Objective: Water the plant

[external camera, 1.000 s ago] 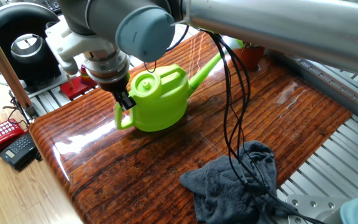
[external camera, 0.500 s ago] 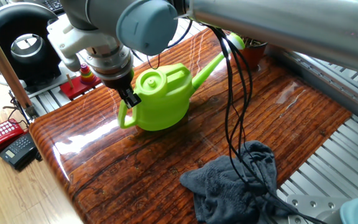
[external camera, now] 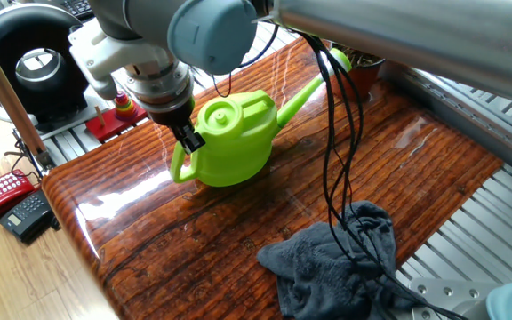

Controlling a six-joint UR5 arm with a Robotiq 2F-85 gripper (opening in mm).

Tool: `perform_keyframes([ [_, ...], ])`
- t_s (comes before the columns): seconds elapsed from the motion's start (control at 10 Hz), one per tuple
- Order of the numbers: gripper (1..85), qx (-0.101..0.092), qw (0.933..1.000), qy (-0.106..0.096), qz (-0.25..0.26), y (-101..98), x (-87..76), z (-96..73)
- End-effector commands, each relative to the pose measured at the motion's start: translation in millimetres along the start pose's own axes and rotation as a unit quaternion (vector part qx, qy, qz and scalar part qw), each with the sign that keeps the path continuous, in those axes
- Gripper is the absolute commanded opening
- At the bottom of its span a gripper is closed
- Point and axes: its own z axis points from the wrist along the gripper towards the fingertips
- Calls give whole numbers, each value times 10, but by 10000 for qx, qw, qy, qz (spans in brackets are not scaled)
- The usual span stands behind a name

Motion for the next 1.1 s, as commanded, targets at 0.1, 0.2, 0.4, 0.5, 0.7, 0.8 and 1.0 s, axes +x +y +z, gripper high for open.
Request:
perform_keyframes([
  [0.1,10,-96,9998,-146,86,61,-7,27],
  [0.2,10,-123,9997,-181,111,77,-22,27],
  [0.4,10,-155,9996,-185,119,105,-15,6],
  [0.5,10,-152,9997,-162,102,105,0,7],
  [0.7,10,-149,9998,-147,47,106,16,17],
  [0.8,10,-131,9999,-57,-37,99,64,10],
  [1.0,10,-72,9996,159,-225,82,165,-8],
])
